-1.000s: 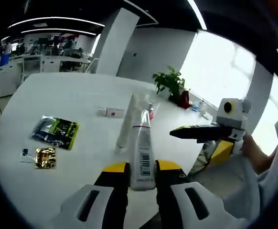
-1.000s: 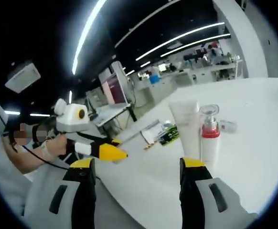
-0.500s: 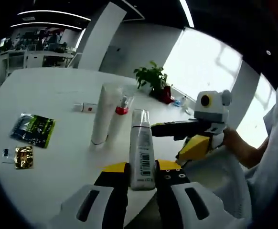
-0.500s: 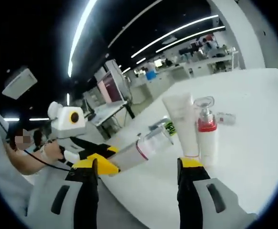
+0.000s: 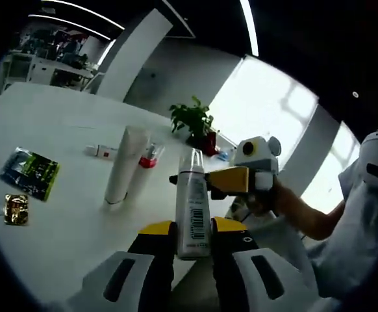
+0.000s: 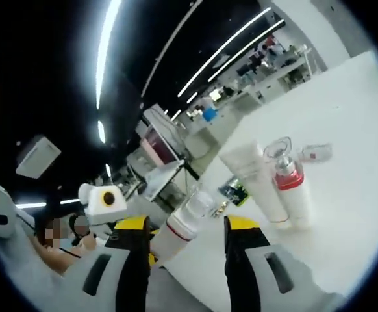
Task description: Arrange the skincare products in the storage area until every visible bottle or jar stands upright without overlapping.
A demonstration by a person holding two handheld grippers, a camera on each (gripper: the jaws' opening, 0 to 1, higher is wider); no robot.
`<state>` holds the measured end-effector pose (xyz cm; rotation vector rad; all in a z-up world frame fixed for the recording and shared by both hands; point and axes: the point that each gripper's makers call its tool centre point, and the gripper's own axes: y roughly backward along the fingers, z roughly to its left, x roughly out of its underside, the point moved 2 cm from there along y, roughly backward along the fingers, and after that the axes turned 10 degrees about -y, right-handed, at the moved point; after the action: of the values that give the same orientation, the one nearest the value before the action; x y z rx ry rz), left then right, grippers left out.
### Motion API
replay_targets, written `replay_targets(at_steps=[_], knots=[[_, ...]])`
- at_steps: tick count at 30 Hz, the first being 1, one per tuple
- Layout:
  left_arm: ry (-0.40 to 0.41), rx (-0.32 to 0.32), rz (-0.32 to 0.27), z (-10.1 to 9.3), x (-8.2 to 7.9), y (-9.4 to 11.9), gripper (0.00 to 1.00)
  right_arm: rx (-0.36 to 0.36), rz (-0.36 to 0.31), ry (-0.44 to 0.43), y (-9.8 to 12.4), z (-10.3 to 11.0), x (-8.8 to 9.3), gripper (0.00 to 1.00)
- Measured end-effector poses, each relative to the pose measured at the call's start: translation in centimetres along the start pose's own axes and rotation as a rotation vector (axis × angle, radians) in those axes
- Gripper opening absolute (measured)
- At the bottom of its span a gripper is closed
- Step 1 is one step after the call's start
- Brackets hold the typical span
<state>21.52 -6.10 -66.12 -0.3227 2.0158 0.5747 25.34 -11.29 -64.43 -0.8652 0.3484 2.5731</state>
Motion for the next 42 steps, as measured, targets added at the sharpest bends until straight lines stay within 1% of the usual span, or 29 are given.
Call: replay_targets(at_steps=[2,4,7,8,10,11,12,13,14,15,16,17,20,23,25,26,28,31,32,33,34,36,38,39,42], knots=[[0.002,0.014,-0.004,-0.2,0.0,0.0,0.17,-0.016,-0.018,-0.021,-0.2,0.3,-0.1,0.36],[0.006,0.027,-0.008,-0.4,-0.1,-0.1,0.17,-0.014,-0.023,-0.019,-0.3,0.3,-0.1,0.31],[0.01,0.028,-0.011,-0.3,-0.2,0.0,0.17,-0.014,-0.026,-0.023,-0.5,0.4,0.1,0.31],[0.01,0.029,-0.012,-0.3,-0.2,0.0,0.17,-0.018,-0.031,-0.004,-0.7,0.5,0.1,0.32],[0.011,0.031,-0.012,-0.3,-0.2,0.1,0.17,-0.017,-0.029,-0.005,-0.8,0.5,0.2,0.34],[0.01,0.037,-0.011,-0.4,-0.1,0.0,0.17,-0.02,-0.03,-0.017,-0.8,0.6,0.2,0.33],[0.007,0.044,-0.007,-0.5,-0.1,0.0,0.17,-0.036,-0.004,-0.043,-0.9,0.9,0.5,0.32],[0.006,0.047,0.0,-0.6,0.0,0.0,0.17,-0.051,-0.012,-0.045,-0.9,0.9,0.3,0.31],[0.007,0.048,-0.006,-0.6,0.0,0.0,0.17,-0.04,-0.014,-0.06,-0.9,0.8,0.3,0.3],[0.012,0.05,-0.009,-0.6,-0.1,-0.1,0.17,-0.044,-0.013,-0.091,-0.8,0.9,0.3,0.3],[0.021,0.056,-0.008,-0.5,-0.1,0.0,0.17,-0.048,-0.013,-0.101,-0.8,0.9,0.3,0.29],[0.026,0.058,-0.01,-0.6,-0.2,0.0,0.17,-0.046,-0.014,-0.109,-0.8,0.9,0.3,0.29],[0.028,0.069,-0.005,-0.7,-0.1,0.0,0.17,-0.058,-0.006,-0.096,-0.9,1.2,0.5,0.3],[0.077,0.112,-0.018,-1.3,-0.2,0.1,0.17,-0.094,-0.006,-0.106,-0.8,1.8,0.4,0.3],[0.109,0.148,-0.042,-1.6,-0.7,0.3,0.17,-0.128,-0.013,-0.12,-0.5,2.1,0.0,0.3],[0.128,0.169,-0.043,-1.9,-0.7,0.3,0.17,-0.155,-0.01,-0.137,-0.4,2.5,-0.1,0.3],[0.15,0.195,-0.055,-2.2,-0.9,0.4,0.17,-0.181,-0.02,-0.148,-0.2,2.9,-0.5,0.3],[0.188,0.235,-0.063,-2.7,-1.0,0.6,0.17,-0.216,-0.008,-0.141,0.0,3.5,-0.5,0.3],[0.202,0.256,-0.07,-3.1,-1.1,0.6,0.17,-0.242,-0.011,-0.148,0.2,3.8,-0.6,0.3],[0.208,0.265,-0.072,-3.2,-1.2,0.6,0.17,-0.262,-0.019,-0.16,0.3,4.1,-0.8,0.3],[0.227,0.289,-0.077,-3.5,-1.3,0.7,0.17,-0.279,-0.032,-0.18,0.4,4.3,-1.0,0.3],[0.257,0.324,-0.089,-4.0,-1.5,0.8,0.17,-0.294,-0.039,-0.19,0.6,4.3,-1.4,0.3],[0.263,0.336,-0.088,-4.2,-1.5,0.8,0.17,-0.322,-0.033,-0.192,0.8,4.7,-1.5,0.28],[0.271,0.353,-0.088,-4.5,-1.6,0.9,0.17,-0.337,-0.033,-0.19,0.9,4.9,-1.5,0.29],[0.299,0.389,-0.101,-4.7,-1.7,1.2,0.17,-0.351,-0.035,-0.183,1.0,5.2,-1.6,0.32]])
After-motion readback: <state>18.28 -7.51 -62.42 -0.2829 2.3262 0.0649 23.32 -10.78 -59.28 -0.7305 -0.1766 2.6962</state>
